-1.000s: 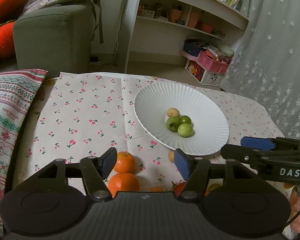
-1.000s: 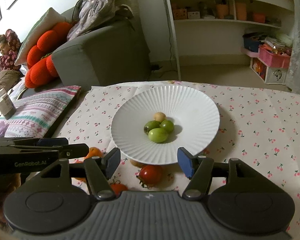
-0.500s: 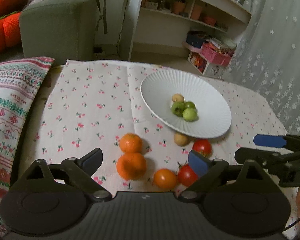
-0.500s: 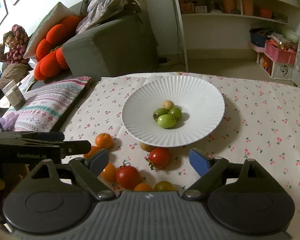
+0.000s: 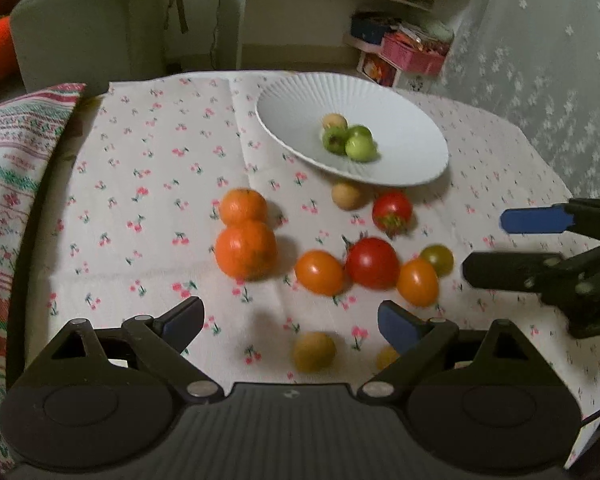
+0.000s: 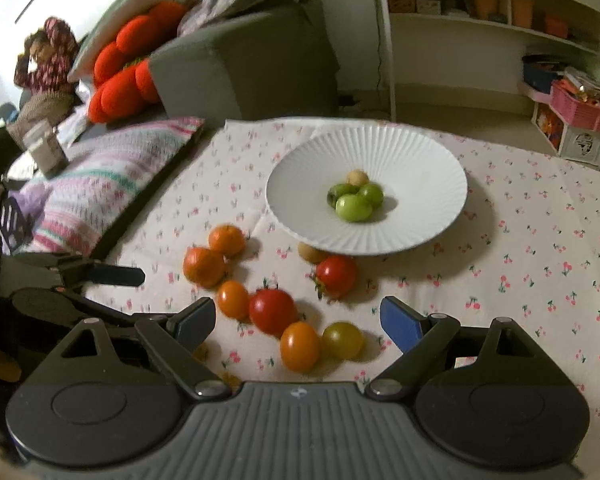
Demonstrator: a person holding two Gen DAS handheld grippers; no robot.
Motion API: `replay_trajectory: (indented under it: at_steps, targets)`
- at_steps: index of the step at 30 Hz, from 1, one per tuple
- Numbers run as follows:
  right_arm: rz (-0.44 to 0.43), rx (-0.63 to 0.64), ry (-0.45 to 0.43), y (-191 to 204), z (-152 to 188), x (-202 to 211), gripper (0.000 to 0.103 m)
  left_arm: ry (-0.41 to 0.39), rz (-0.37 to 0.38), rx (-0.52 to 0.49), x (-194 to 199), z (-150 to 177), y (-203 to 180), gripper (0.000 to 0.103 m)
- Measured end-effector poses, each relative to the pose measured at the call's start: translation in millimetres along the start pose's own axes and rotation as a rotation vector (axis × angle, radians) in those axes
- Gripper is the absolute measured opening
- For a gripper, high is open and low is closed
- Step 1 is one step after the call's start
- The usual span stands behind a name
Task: Organize fruits
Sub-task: 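Move both open tools back from the plate toward the remaining fruits, then grasp a tan fruit with the left tool while the right tool grasps another tan fruit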
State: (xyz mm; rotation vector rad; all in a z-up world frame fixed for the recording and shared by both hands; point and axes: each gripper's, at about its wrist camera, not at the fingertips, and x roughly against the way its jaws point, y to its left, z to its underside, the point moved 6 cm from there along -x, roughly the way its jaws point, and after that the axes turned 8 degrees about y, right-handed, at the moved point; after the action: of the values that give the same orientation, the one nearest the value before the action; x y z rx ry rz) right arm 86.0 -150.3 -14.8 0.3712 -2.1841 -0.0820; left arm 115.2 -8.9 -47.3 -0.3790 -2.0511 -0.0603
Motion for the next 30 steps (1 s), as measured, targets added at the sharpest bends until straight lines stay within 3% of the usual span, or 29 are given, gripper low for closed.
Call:
replay_trajectory:
  at_steps: [3, 7, 12, 18, 23, 27, 30]
  targets:
    - [-0.015, 0.042, 0.037, 9, 8, -6, 0.074, 0.009, 0.000, -0.017, -2, 5, -2, 0.081]
    - [-0.053, 0.143, 0.061, 27, 17, -9, 0.069, 0.036, 0.026, -0.010, -6, 8, -2, 0.063]
    - [-0.064, 0.221, 0.092, 43, 25, -16, 0.061, 0.057, 0.017, -0.035, -12, 12, -5, 0.050]
    - [-0.074, 0.293, 0.153, 57, 38, -30, 0.053, 0.072, 0.025, -0.063, -14, 15, -9, 0.048]
    - [-0.054, 0.320, 0.173, 61, 42, -37, 0.045, 0.098, 0.028, -0.085, -21, 18, -13, 0.036]
    - [-0.020, 0.319, 0.187, 58, 44, -42, 0.027, 0.098, 0.025, -0.091, -21, 18, -13, 0.022]
    - [-0.016, 0.321, 0.180, 58, 42, -41, 0.021, 0.102, 0.041, -0.075, -22, 18, -12, 0.013]
